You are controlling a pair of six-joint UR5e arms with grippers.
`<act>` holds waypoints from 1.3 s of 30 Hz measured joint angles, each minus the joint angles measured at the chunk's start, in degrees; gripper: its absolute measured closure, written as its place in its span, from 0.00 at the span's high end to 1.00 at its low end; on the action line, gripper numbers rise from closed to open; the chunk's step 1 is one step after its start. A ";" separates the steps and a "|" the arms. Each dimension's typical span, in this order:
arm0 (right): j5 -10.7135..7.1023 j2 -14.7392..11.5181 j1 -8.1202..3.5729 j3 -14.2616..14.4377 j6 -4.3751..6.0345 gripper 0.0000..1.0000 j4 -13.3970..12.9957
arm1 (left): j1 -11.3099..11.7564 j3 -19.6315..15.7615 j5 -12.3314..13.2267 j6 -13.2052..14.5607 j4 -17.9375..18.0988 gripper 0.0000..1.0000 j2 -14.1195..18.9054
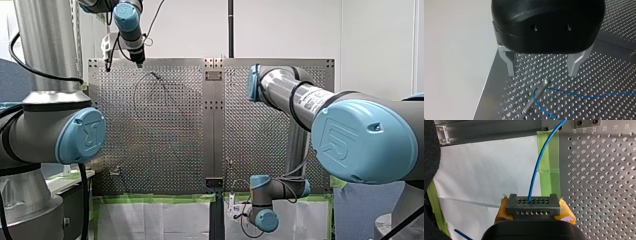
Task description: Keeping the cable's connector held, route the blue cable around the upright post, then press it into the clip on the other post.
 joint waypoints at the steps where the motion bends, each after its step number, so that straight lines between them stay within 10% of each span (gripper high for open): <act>1: 0.00 0.00 0.00 0.00 0.00 0.00 0.01 | -0.10 0.01 0.46 0.21 0.18 0.99 -0.08; 24: -0.58 0.00 -0.05 -0.10 -0.01 0.00 -0.40 | -5.47 0.03 13.29 8.00 11.55 0.99 -6.50; 39: -0.89 0.00 -0.28 -0.18 0.31 0.00 -0.87 | -8.42 0.01 6.53 10.32 20.41 0.99 -14.79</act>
